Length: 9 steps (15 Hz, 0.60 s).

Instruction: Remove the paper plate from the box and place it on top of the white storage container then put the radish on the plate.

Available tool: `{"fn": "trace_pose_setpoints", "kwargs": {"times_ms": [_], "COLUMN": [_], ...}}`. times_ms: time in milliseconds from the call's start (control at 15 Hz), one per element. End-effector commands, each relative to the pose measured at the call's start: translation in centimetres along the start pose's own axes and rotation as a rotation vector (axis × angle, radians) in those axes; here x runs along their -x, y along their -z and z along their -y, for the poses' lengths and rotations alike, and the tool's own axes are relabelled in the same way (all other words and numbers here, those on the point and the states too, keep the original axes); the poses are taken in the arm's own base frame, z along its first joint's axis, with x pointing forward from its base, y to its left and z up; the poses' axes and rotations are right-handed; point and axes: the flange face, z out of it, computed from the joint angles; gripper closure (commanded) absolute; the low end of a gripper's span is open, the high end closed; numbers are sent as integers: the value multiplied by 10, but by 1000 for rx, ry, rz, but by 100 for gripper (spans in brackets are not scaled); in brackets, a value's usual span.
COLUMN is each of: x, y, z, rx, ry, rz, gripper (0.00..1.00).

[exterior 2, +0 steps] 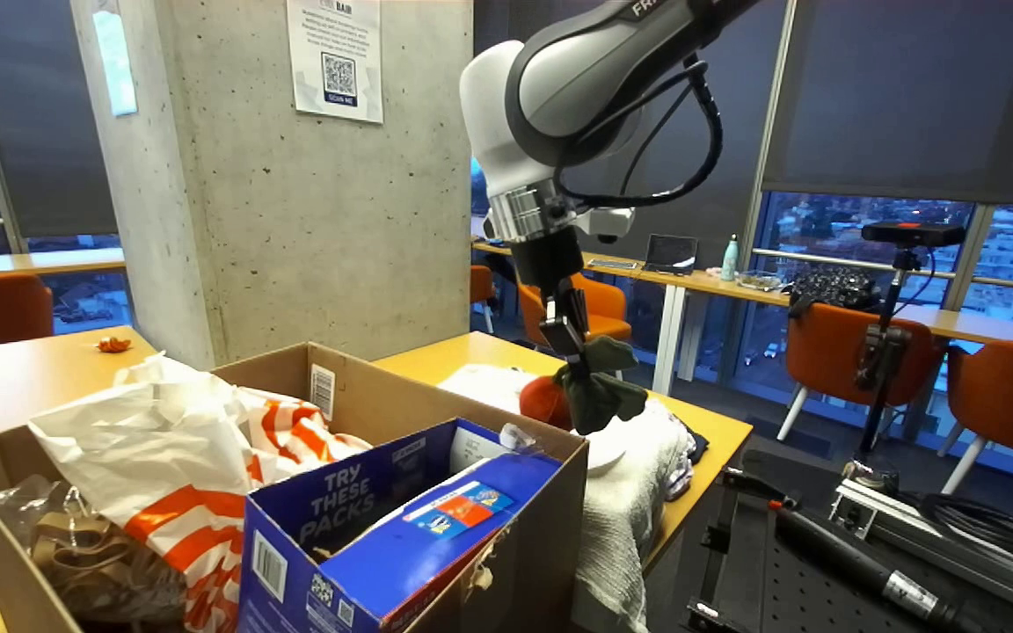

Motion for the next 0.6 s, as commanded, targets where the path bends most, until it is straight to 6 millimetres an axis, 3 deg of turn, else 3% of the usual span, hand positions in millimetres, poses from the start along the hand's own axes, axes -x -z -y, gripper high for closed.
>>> {"fn": "trace_pose_setpoints", "kwargs": {"times_ms": [0, 533], "x": [8, -5], "y": [-15, -47], "z": [-22, -60], "rx": [25, 40], "ry": [-60, -189], "rz": [3, 9], "gripper": [98, 98]}}
